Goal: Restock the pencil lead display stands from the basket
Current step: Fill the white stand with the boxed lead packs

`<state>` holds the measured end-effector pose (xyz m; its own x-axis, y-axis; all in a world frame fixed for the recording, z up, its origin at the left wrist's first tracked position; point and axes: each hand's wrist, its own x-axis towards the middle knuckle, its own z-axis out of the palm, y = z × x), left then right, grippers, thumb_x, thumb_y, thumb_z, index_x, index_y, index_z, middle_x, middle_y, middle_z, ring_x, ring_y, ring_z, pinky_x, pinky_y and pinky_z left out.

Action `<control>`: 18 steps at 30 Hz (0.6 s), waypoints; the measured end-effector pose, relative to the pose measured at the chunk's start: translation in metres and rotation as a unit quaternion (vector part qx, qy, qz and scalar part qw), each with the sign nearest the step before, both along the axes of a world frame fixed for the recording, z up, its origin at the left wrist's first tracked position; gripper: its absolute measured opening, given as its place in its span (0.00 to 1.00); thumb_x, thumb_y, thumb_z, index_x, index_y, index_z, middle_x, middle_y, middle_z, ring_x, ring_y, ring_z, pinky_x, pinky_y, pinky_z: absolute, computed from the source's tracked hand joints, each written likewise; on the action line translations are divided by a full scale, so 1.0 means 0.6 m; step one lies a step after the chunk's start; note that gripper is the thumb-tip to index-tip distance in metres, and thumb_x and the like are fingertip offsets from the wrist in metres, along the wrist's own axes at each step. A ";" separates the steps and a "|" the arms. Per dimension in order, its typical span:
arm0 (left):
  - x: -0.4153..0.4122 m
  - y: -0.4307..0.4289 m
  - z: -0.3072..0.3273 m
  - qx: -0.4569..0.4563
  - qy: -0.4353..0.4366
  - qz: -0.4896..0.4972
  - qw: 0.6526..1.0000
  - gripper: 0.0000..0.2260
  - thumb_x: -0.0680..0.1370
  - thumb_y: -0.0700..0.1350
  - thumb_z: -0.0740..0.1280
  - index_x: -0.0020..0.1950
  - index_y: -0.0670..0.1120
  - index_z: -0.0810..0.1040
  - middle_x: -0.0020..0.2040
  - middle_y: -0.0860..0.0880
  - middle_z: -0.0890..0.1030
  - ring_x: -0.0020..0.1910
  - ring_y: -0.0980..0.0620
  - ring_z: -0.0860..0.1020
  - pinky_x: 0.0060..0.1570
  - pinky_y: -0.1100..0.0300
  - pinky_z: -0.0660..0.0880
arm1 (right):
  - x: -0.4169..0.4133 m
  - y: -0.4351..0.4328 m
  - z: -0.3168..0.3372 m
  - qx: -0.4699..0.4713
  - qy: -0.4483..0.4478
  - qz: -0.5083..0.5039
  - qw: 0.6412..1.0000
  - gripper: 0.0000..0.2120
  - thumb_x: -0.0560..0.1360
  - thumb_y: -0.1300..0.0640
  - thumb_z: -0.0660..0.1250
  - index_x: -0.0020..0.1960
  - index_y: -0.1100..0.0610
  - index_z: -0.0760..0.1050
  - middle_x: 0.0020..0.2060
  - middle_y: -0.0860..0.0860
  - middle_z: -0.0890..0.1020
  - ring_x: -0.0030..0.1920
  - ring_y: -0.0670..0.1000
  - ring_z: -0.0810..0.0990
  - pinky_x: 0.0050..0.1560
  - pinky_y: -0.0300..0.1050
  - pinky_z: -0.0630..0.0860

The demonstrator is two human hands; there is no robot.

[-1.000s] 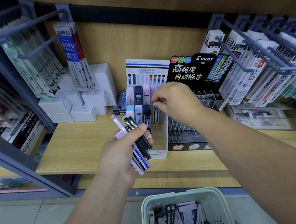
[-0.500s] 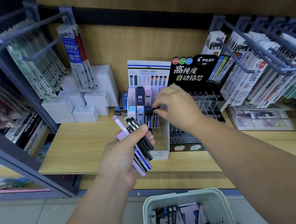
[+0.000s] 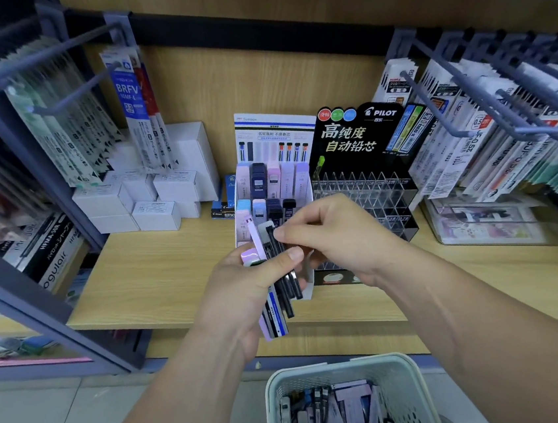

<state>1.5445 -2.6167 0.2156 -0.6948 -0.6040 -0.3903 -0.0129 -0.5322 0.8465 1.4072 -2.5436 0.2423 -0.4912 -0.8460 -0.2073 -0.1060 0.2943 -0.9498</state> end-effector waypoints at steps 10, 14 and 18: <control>-0.003 0.003 -0.009 0.019 -0.021 -0.019 0.999 0.16 0.71 0.42 0.76 0.58 0.45 0.82 0.51 0.42 0.86 0.43 0.44 0.85 0.41 0.53 0.79 | -0.019 0.008 -0.020 -0.044 -0.112 -0.112 0.986 0.09 0.77 0.67 0.68 0.52 0.58 0.83 0.42 0.57 0.87 0.41 0.53 0.84 0.41 0.47 0.82; -0.003 -0.004 -0.020 0.032 -0.043 0.029 0.998 0.20 0.70 0.44 0.78 0.60 0.46 0.79 0.47 0.45 0.87 0.43 0.45 0.86 0.37 0.56 0.77 | -0.041 0.014 -0.018 -0.071 -0.105 -0.122 0.984 0.10 0.77 0.66 0.70 0.57 0.58 0.82 0.47 0.56 0.87 0.44 0.50 0.84 0.39 0.40 0.79; 0.001 -0.018 -0.028 0.059 -0.038 0.078 0.995 0.12 0.71 0.41 0.77 0.52 0.42 0.79 0.43 0.43 0.85 0.38 0.44 0.83 0.40 0.51 0.79 | -0.063 0.006 -0.008 -0.086 0.038 -0.183 0.979 0.09 0.76 0.66 0.72 0.50 0.53 0.82 0.41 0.55 0.86 0.37 0.49 0.83 0.41 0.39 0.81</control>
<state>1.5451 -2.6273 0.1985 -0.5624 -0.6490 -0.5123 0.0152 -0.6276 0.7784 1.3692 -2.5401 0.2377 -0.7763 -0.6297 -0.0280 -0.0963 0.1624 -0.9820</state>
